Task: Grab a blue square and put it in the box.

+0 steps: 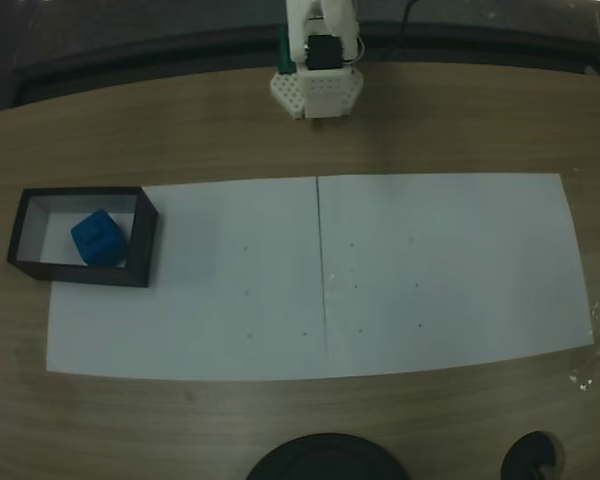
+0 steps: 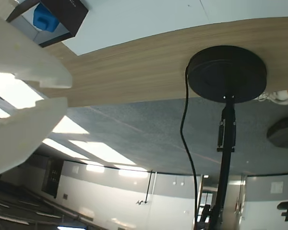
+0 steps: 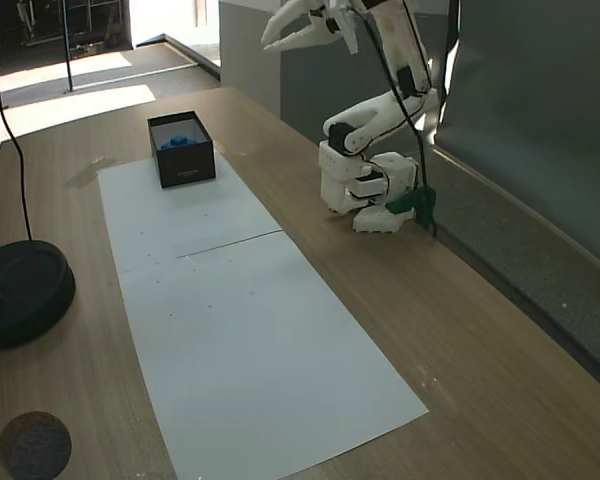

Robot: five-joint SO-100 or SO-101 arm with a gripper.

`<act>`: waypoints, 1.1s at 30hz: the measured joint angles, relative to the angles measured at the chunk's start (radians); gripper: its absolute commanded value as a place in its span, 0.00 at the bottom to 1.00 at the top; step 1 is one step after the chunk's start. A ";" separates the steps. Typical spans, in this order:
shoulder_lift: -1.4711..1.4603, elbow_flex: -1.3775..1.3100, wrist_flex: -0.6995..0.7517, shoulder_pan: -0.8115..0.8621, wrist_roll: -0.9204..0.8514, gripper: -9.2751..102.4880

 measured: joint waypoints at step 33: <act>0.492 1.331 -0.595 0.020 0.005 0.08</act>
